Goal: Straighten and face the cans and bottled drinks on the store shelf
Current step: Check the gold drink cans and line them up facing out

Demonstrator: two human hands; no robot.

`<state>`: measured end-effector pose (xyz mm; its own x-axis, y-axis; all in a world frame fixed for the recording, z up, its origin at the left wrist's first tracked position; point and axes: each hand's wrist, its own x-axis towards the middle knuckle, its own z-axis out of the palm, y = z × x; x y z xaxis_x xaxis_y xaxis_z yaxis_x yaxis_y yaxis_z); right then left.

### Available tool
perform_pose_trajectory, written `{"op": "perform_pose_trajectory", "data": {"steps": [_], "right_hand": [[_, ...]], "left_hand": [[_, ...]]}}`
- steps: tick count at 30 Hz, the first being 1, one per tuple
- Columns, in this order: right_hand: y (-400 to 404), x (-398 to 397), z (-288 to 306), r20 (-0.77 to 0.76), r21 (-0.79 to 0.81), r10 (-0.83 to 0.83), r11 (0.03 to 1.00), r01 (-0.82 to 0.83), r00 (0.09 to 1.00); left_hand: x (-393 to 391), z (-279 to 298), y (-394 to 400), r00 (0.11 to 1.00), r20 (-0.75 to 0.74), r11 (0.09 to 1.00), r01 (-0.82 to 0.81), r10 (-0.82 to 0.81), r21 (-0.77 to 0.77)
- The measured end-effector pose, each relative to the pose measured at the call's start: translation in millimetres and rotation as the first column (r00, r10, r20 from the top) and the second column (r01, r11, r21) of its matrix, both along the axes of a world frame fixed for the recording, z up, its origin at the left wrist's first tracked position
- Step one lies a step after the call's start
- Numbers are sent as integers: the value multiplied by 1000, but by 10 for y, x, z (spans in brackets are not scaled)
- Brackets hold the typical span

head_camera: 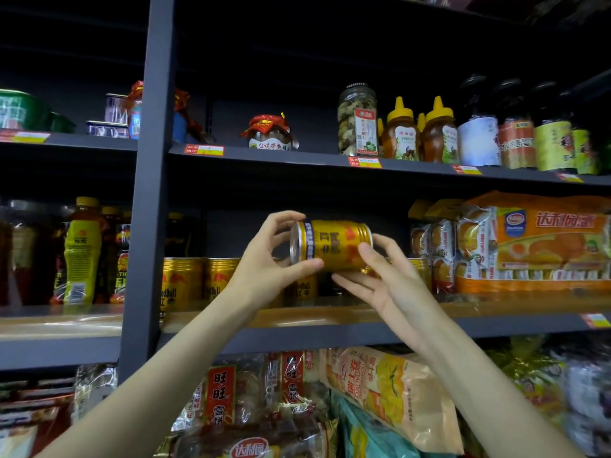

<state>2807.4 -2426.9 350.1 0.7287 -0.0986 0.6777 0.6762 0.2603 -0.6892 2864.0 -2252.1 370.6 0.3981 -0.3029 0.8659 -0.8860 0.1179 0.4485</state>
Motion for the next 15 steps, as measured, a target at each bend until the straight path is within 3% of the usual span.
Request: {"op": "perform_pose_trajectory", "data": {"steps": [3, 6, 7, 8, 10, 15], "right_hand": [[9, -2, 4, -62, 73, -20, 997, 25, 998], [0, -24, 14, 27, 16, -191, 982, 190, 981], [-16, -47, 36, 135, -70, -345, 932, 356, 929], [-37, -65, 56, 282, -167, -492, 821, 547, 824], [-74, -71, 68, 512, -242, -606, 579, 779, 609], [-127, -55, 7, 701, -199, -591, 375, 905, 399]], "left_hand": [[24, -30, -18, 987, 160, 993, -49, 31, 111], [100, -75, 17, 966, 234, 974, -150, 108, 169], [136, -92, 42, 951, 260, 957, -221, 168, 186], [171, -111, 69, 930, 281, 936, -296, 236, 193], [234, -146, 115, 908, 257, 912, -377, 330, 164], [255, -163, 103, 920, 156, 914, -381, 360, 138]]}}
